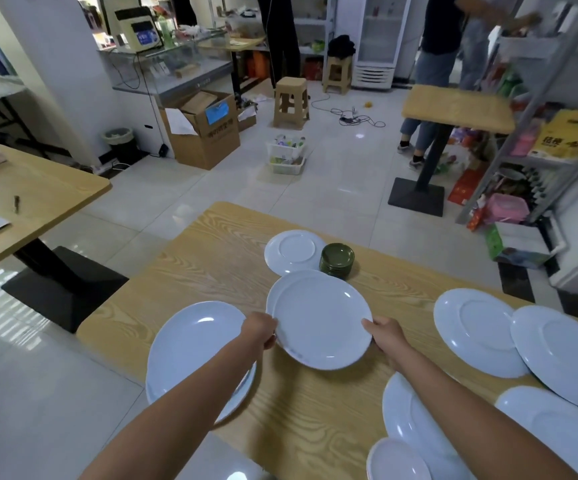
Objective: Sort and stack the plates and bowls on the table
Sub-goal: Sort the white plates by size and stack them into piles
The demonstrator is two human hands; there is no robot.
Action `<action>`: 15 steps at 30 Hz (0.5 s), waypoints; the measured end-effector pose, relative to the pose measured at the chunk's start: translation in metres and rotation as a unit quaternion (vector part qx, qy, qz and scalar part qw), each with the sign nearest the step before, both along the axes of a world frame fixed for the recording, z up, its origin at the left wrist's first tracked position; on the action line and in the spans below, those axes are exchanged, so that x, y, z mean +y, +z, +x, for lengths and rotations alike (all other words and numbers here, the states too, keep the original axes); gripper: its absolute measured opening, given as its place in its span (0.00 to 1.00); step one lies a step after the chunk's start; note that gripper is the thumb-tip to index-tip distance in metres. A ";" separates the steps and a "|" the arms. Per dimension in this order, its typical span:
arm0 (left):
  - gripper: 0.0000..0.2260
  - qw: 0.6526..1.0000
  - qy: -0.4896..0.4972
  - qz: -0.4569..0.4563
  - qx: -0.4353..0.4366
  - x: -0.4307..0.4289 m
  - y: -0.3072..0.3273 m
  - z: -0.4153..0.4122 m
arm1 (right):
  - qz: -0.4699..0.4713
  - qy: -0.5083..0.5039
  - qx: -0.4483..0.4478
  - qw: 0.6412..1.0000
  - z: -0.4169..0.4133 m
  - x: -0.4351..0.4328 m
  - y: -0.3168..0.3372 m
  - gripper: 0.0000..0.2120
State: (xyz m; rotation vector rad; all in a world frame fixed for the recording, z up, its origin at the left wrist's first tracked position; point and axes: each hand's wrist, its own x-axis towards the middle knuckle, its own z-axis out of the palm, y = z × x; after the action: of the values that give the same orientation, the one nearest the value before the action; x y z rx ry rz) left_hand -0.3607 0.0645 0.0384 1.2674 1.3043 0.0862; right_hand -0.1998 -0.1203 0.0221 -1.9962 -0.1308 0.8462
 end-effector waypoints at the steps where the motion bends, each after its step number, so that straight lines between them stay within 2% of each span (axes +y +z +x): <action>1: 0.14 1.000 -0.004 0.019 -0.001 0.008 -0.002 0.005 | -0.002 0.003 -0.002 1.000 0.001 0.007 0.002 0.05; 7: 0.19 0.991 -0.073 0.107 0.033 0.055 -0.014 0.028 | -0.014 -0.020 0.027 0.999 0.010 0.057 0.007 0.14; 12: 0.20 0.982 -0.100 0.146 0.065 0.087 -0.031 0.040 | -0.071 -0.035 0.024 0.997 0.025 0.096 -0.005 0.20; 15: 0.20 0.978 -0.117 0.161 0.056 0.100 -0.043 0.050 | -0.095 -0.044 0.017 0.994 0.034 0.111 -0.013 0.22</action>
State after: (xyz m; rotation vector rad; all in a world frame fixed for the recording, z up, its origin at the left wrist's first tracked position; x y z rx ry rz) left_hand -0.3110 0.1648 -0.0042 1.7169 1.2599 0.0602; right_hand -0.1658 -0.0096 0.0095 -2.1458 0.0604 0.8624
